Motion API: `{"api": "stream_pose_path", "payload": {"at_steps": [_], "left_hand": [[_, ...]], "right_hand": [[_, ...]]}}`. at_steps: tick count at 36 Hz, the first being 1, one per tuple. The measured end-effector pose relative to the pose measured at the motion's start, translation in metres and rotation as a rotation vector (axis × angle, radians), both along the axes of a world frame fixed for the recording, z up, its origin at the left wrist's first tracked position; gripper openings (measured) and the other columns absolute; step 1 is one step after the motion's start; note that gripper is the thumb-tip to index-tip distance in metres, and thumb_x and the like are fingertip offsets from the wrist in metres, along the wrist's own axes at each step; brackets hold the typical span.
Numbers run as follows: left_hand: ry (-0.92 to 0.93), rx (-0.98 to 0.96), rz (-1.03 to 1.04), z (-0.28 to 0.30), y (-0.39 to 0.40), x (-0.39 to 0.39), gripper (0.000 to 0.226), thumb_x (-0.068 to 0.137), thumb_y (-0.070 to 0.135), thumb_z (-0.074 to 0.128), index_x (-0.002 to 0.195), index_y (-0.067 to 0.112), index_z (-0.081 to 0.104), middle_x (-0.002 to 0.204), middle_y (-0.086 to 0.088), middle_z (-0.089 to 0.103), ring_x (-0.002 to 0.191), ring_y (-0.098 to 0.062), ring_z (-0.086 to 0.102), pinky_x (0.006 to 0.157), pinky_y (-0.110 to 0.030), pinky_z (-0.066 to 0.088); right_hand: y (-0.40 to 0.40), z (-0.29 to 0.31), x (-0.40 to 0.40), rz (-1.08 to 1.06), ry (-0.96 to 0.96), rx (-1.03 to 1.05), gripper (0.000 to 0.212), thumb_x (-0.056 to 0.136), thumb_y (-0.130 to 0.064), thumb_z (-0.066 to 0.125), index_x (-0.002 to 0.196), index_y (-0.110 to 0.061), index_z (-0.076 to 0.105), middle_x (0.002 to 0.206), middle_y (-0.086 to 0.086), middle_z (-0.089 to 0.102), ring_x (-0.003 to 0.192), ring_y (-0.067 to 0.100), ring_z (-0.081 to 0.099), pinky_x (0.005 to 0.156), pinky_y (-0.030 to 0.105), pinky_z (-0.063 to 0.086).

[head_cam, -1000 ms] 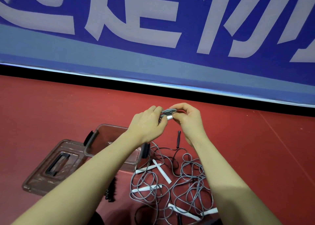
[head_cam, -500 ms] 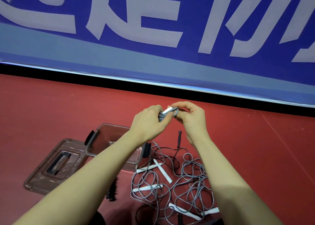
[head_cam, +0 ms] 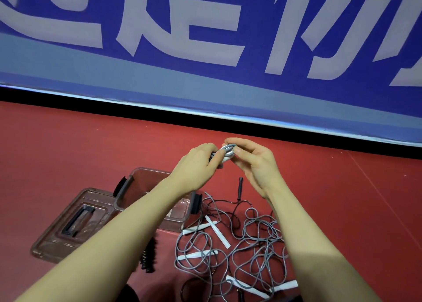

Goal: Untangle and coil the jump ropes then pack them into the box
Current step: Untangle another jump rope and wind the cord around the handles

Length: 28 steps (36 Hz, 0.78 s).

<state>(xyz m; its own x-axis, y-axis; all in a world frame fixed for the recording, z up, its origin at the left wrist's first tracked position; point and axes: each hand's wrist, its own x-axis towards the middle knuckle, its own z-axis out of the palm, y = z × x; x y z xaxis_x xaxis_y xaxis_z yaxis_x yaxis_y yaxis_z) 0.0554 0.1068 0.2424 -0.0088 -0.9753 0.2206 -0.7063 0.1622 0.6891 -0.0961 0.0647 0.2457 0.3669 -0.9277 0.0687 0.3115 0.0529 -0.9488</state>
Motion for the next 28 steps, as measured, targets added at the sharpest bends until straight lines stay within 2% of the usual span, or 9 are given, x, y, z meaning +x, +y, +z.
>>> {"api": "stream_pose_path", "payload": {"at_steps": [6, 9, 11, 13, 17, 22, 25, 26, 28], "left_hand": [[0.01, 0.011, 0.01, -0.005, -0.002, -0.002, 0.029, 0.099, 0.036, 0.036, 0.083, 0.02, 0.054, 0.074, 0.006, 0.059, 0.066, -0.02, 0.053, 0.069, -0.044, 0.048], [-0.013, -0.008, 0.036, -0.007, -0.004, -0.004, 0.032, 0.1, 0.036, 0.032, 0.084, 0.017, 0.053, 0.079, 0.0, 0.061, 0.071, -0.024, 0.056, 0.07, -0.045, 0.048], [-0.075, -0.012, 0.064, -0.008, -0.005, -0.006, 0.034, 0.099, 0.039, 0.032, 0.086, 0.019, 0.056, 0.085, -0.001, 0.06, 0.077, -0.023, 0.057, 0.072, -0.041, 0.047], [-0.145, -0.024, 0.099, -0.009, -0.006, -0.007, 0.035, 0.098, 0.044, 0.032, 0.093, 0.021, 0.059, 0.091, 0.0, 0.058, 0.084, -0.023, 0.057, 0.073, -0.038, 0.046], [-0.228, -0.09, 0.168, -0.013, -0.008, -0.008, 0.039, 0.097, 0.048, 0.035, 0.113, 0.02, 0.056, 0.102, 0.001, 0.059, 0.093, -0.023, 0.057, 0.073, -0.034, 0.042], [-0.29, -0.205, 0.226, -0.016, -0.009, -0.01, 0.04, 0.097, 0.048, 0.036, 0.121, 0.02, 0.05, 0.11, 0.001, 0.061, 0.096, -0.025, 0.059, 0.065, -0.03, 0.034], [-0.371, -0.289, 0.256, -0.017, -0.01, -0.009, 0.051, 0.094, 0.056, 0.031, 0.118, 0.017, 0.054, 0.103, -0.001, 0.062, 0.086, -0.027, 0.062, 0.059, -0.029, 0.036], [-0.397, -0.333, 0.265, -0.018, -0.01, -0.008, 0.056, 0.091, 0.058, 0.029, 0.11, 0.015, 0.059, 0.093, -0.002, 0.062, 0.075, -0.029, 0.063, 0.053, -0.028, 0.034], [-0.452, -0.412, 0.263, -0.019, -0.01, -0.007, 0.053, 0.087, 0.055, 0.033, 0.087, 0.012, 0.064, 0.071, -0.002, 0.057, 0.049, -0.027, 0.056, 0.041, -0.02, 0.021]], "right_hand": [[0.002, -0.001, 0.003, -0.107, 0.206, -0.106, 0.025, 0.089, 0.008, 0.053, 0.086, -0.012, 0.068, 0.088, 0.005, 0.07, 0.086, 0.015, 0.065, 0.082, 0.025, 0.053], [0.001, -0.001, 0.008, -0.22, 0.335, -0.207, 0.021, 0.088, 0.004, 0.055, 0.086, -0.013, 0.068, 0.083, 0.0, 0.069, 0.077, 0.007, 0.064, 0.074, 0.022, 0.053], [0.002, -0.002, 0.01, -0.269, 0.36, -0.243, 0.016, 0.088, 0.003, 0.056, 0.091, -0.007, 0.068, 0.09, 0.005, 0.069, 0.075, 0.005, 0.065, 0.072, 0.02, 0.053], [0.003, -0.002, 0.01, -0.265, 0.366, -0.253, 0.015, 0.089, 0.003, 0.055, 0.095, -0.003, 0.067, 0.095, 0.009, 0.069, 0.076, 0.004, 0.066, 0.071, 0.018, 0.052], [0.006, -0.001, 0.009, -0.215, 0.355, -0.243, 0.017, 0.086, 0.01, 0.052, 0.094, 0.001, 0.065, 0.084, 0.002, 0.07, 0.071, 0.001, 0.065, 0.067, 0.014, 0.049], [0.006, -0.007, 0.01, -0.29, 0.438, -0.317, 0.02, 0.087, 0.005, 0.056, 0.087, -0.013, 0.065, 0.089, 0.009, 0.069, 0.075, 0.012, 0.068, 0.075, 0.025, 0.055], [0.007, -0.005, 0.011, -0.327, 0.417, -0.341, 0.019, 0.085, 0.007, 0.058, 0.087, -0.01, 0.067, 0.091, 0.009, 0.069, 0.079, 0.011, 0.067, 0.076, 0.021, 0.053], [0.008, -0.004, 0.01, -0.322, 0.395, -0.328, 0.019, 0.084, 0.008, 0.058, 0.086, -0.008, 0.068, 0.09, 0.007, 0.07, 0.078, 0.008, 0.065, 0.076, 0.019, 0.052], [0.008, -0.001, 0.009, -0.298, 0.343, -0.251, 0.02, 0.085, 0.005, 0.057, 0.083, -0.01, 0.07, 0.086, 0.002, 0.07, 0.078, 0.005, 0.064, 0.075, 0.021, 0.052]]}}
